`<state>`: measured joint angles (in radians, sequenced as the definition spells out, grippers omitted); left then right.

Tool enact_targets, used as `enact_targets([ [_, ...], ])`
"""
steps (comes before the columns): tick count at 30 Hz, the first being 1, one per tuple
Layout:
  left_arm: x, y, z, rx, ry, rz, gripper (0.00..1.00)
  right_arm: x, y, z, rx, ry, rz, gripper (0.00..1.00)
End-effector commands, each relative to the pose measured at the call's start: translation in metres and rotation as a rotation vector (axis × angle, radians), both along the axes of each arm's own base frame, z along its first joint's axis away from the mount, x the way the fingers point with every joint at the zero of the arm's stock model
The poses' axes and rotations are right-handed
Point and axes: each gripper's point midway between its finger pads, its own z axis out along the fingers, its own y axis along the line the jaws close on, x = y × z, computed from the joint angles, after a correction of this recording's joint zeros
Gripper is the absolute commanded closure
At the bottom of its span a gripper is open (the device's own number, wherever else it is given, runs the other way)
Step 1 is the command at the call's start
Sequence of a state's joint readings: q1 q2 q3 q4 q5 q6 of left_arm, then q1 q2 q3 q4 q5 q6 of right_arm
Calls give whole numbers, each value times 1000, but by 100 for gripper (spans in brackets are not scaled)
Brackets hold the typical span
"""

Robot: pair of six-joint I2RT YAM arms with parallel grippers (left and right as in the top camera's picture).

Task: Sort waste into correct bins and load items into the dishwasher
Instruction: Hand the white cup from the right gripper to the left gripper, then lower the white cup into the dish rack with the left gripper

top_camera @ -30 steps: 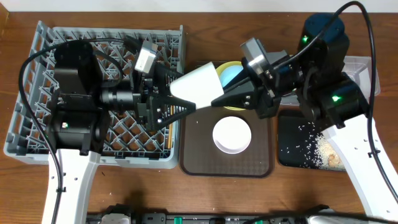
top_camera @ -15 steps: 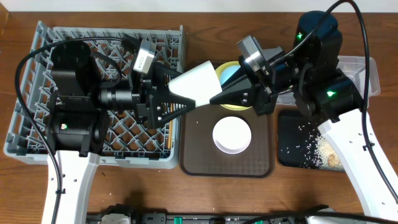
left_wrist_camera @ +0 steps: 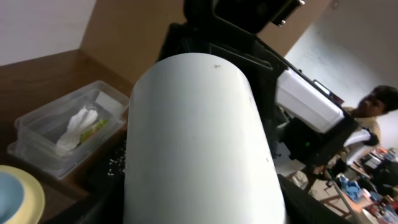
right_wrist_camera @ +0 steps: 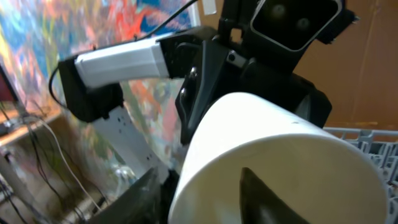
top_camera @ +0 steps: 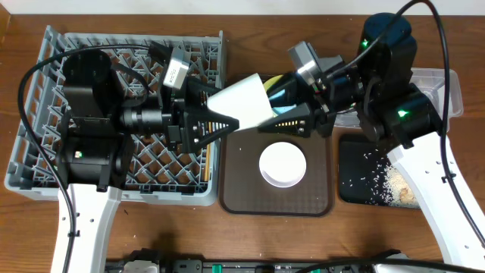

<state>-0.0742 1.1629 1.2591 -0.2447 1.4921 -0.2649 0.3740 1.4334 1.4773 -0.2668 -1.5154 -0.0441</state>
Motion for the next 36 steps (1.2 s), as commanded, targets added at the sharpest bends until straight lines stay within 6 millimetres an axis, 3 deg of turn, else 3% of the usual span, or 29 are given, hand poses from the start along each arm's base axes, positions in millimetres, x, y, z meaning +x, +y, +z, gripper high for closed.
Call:
enact_targets([
  [1, 4, 6, 8, 5, -39, 56, 48, 13, -6, -1, -4, 7, -40, 52],
  [6, 26, 35, 5, 11, -8, 180, 48, 37, -30, -1, -21, 73, -137, 50],
  [13, 61, 105, -21, 3, 199, 452, 48, 73, -78, -8, -40, 197, -308, 49],
  [16, 79, 145, -51, 32, 362, 669, 48, 84, -95, -14, -51, 254, -380, 48],
  [18, 86, 178, -84, 98, 511, 869, 48, 93, -105, -20, -65, 295, -443, 46],
  [21, 78, 217, -131, 264, 680, 1112, 48, 110, -118, -35, -107, 352, -567, 43],
  [23, 67, 232, -152, 362, 764, 1211, 48, 120, -124, -48, -149, 383, -653, 41],
  [28, 34, 245, -184, 517, 939, 1295, 48, 147, -152, -98, -347, 465, -951, 40],
  [32, 19, 237, -192, 559, 997, 1255, 48, 152, -173, -124, -470, 506, -1095, 40],
  [36, 17, 226, -195, 610, 981, 1212, 48, 151, -185, -139, -553, 512, -1159, 40],
])
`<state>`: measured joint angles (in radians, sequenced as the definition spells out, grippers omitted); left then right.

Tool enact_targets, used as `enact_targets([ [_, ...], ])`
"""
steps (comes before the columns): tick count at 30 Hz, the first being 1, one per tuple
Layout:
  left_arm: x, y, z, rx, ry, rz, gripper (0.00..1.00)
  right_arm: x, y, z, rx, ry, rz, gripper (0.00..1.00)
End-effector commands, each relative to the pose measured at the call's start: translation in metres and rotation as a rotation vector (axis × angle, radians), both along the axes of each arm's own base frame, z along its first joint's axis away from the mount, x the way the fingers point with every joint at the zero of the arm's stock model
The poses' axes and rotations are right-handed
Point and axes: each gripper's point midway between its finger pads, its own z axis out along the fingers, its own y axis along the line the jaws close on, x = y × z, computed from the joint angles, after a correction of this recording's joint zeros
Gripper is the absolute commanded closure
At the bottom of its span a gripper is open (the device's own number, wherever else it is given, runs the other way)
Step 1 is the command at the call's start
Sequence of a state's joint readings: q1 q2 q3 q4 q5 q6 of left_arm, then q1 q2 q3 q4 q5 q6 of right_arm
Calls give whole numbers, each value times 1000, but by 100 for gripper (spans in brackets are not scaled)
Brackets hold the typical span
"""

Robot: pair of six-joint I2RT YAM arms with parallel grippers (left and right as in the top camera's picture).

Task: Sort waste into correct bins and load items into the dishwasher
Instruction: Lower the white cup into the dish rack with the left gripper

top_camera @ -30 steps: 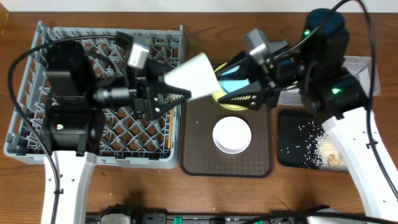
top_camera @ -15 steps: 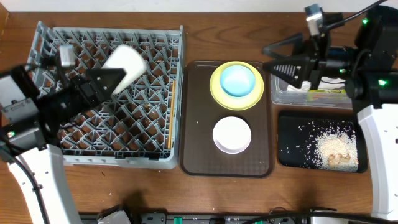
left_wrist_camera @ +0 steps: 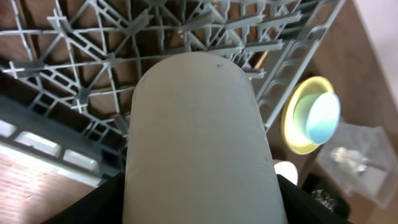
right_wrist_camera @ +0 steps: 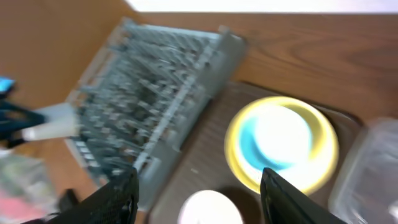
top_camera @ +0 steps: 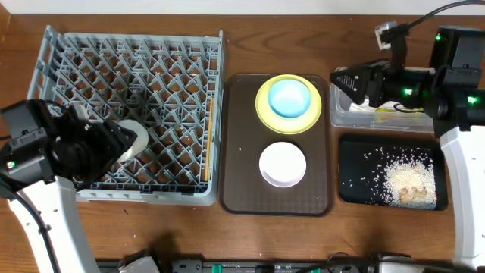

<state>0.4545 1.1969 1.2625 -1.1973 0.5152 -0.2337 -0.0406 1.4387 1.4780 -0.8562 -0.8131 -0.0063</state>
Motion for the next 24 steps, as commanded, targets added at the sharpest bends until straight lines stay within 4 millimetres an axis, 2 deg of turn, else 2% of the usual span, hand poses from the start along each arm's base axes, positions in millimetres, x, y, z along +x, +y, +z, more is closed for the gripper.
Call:
enact_targets([
  [1, 0, 0, 0, 90, 10, -53, 48, 10, -26, -20, -156, 14, -108, 40],
  [4, 0, 2, -6, 162, 42, -51, 48, 8, -35, -29, -205, 53, -147, 40],
  [10, 9, -17, -16, 158, 62, -139, 48, 2, -54, -47, -305, 122, -220, 40],
  [16, 18, -30, -38, 133, 144, -202, 48, -1, -56, -51, -318, 144, -226, 40],
  [24, 24, -34, -68, 99, 256, -231, 48, -1, -56, -50, -317, 144, -226, 40],
])
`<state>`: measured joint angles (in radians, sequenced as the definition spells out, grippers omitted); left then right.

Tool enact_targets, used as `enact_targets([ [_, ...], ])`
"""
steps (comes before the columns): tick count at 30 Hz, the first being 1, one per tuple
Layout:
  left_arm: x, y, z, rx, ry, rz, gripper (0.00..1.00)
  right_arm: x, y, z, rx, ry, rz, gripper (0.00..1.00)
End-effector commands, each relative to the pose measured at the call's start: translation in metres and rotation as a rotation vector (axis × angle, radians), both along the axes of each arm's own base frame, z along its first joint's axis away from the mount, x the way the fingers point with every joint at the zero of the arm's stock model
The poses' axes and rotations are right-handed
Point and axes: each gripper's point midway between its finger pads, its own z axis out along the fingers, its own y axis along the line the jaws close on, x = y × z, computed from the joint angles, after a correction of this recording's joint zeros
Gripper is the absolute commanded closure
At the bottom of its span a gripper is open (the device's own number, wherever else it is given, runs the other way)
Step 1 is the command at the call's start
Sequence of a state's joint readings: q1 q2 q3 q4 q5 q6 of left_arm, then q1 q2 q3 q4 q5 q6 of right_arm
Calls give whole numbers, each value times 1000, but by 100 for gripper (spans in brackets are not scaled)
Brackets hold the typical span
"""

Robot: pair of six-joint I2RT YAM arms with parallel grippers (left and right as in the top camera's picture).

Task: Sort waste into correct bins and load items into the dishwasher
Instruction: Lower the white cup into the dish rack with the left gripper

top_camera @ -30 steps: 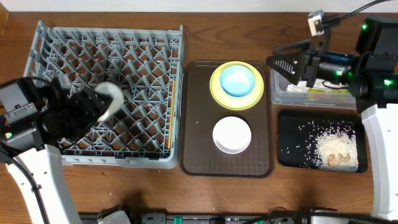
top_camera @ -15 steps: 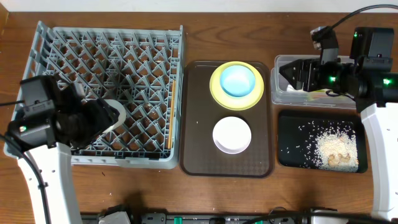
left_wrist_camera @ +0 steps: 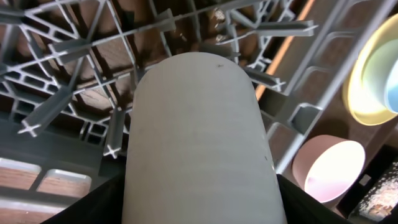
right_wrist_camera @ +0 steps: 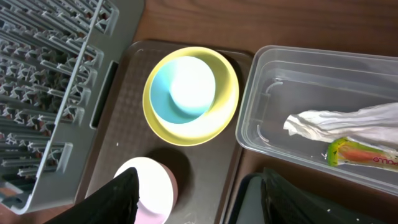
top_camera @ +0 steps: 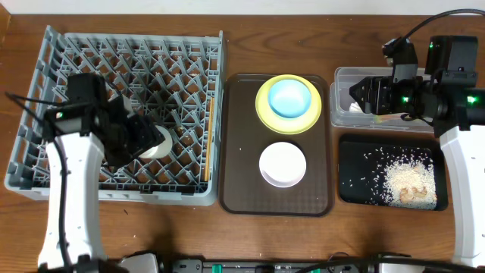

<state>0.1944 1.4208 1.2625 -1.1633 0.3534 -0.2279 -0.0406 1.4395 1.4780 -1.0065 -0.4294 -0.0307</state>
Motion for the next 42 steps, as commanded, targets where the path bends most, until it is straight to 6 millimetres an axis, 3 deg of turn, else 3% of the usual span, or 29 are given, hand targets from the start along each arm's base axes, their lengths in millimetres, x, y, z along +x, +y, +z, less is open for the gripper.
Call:
enact_targets([
  [1, 1, 2, -10, 8, 40, -9, 48, 1, -3, -1, -12, -2, 1, 40],
  [10, 5, 2, -27, -3, 97, -9, 48, 1, -2, -1, -12, 1, 1, 40],
  [20, 5, 1, -27, -4, 99, -13, 48, 0, -2, -1, -12, 4, 1, 40],
  [30, 10, -16, -27, 4, 76, -77, 49, 0, -2, -2, -11, 5, 1, 40],
  [42, 14, -10, -24, 37, 66, -49, 57, -1, -2, -2, -11, 9, 1, 40],
])
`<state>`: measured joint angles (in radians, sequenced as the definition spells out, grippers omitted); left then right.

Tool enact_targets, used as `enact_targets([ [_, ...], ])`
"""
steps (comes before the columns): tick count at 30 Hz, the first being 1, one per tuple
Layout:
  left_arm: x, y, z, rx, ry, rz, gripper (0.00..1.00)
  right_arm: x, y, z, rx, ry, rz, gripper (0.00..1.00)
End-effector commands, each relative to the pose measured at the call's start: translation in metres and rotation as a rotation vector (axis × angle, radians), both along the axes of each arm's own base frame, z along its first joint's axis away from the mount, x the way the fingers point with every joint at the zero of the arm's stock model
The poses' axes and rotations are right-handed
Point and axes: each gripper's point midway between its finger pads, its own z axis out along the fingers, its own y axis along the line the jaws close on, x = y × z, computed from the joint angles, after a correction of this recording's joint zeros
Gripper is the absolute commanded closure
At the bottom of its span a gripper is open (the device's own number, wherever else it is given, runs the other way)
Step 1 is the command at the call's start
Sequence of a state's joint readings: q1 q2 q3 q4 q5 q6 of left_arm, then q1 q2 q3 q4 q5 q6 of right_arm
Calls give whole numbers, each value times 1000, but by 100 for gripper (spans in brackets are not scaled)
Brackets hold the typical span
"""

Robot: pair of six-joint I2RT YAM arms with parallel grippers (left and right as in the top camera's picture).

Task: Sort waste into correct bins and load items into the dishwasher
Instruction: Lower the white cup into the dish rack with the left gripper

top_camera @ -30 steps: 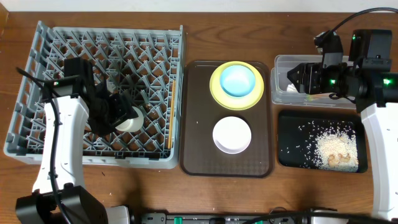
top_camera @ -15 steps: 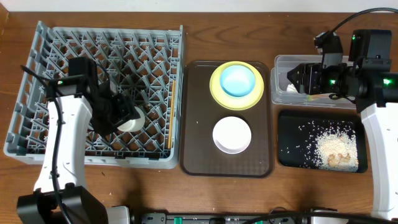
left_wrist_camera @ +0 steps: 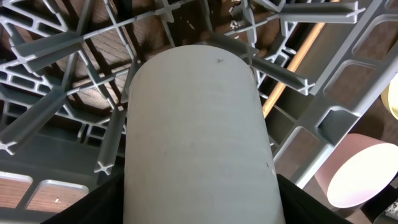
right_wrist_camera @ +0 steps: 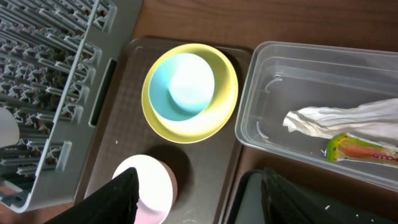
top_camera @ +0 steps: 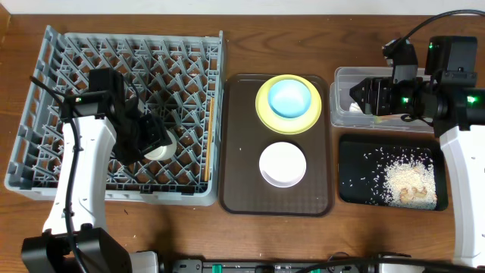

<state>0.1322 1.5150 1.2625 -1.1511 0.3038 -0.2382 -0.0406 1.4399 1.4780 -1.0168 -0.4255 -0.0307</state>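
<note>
The grey dish rack [top_camera: 45,91] fills the left of the table. My left gripper [top_camera: 148,136] is shut on a white cup [top_camera: 161,146] and holds it low among the rack's tines, right of centre. In the left wrist view the white cup [left_wrist_camera: 196,137] fills the middle, with the rack's tines [left_wrist_camera: 56,106] close behind it. My right gripper [top_camera: 362,95] hangs open and empty high over the clear bin's left end. In its wrist view the right gripper [right_wrist_camera: 199,199] frames the brown tray [right_wrist_camera: 124,87].
On the brown tray [top_camera: 241,189] stand a yellow bowl [top_camera: 267,114] with a blue bowl [top_camera: 288,97] inside it, and a pink bowl [top_camera: 282,164]. A clear bin [top_camera: 342,117] holds tissue and a wrapper. A black tray [top_camera: 356,182] holds rice scraps. An orange stick [top_camera: 211,114] lies in the rack.
My left gripper has carried the white cup a little to the right and closer to the rack's tines. The right arm has not moved.
First both grippers met at the white cup above the brown tray. Then my left gripper alone held it over the rack's front left, with the right gripper open by the clear bin. The cup then stood over the rack's middle, and now sits lower among the tines.
</note>
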Motion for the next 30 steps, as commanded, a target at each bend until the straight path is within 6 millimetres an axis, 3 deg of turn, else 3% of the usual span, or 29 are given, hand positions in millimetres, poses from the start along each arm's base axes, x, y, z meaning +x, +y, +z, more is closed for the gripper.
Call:
enact_targets([
  [1, 9, -2, 2, 4, -27, -1, 57, 1, -2, 0, -9, -3, 3, 39],
  [16, 15, -1, 29, 17, -126, -1, 57, 1, -2, 0, -8, -2, 3, 39],
  [30, -1, -5, 20, 9, -59, -10, 56, 1, -2, -1, -9, 1, 3, 39],
])
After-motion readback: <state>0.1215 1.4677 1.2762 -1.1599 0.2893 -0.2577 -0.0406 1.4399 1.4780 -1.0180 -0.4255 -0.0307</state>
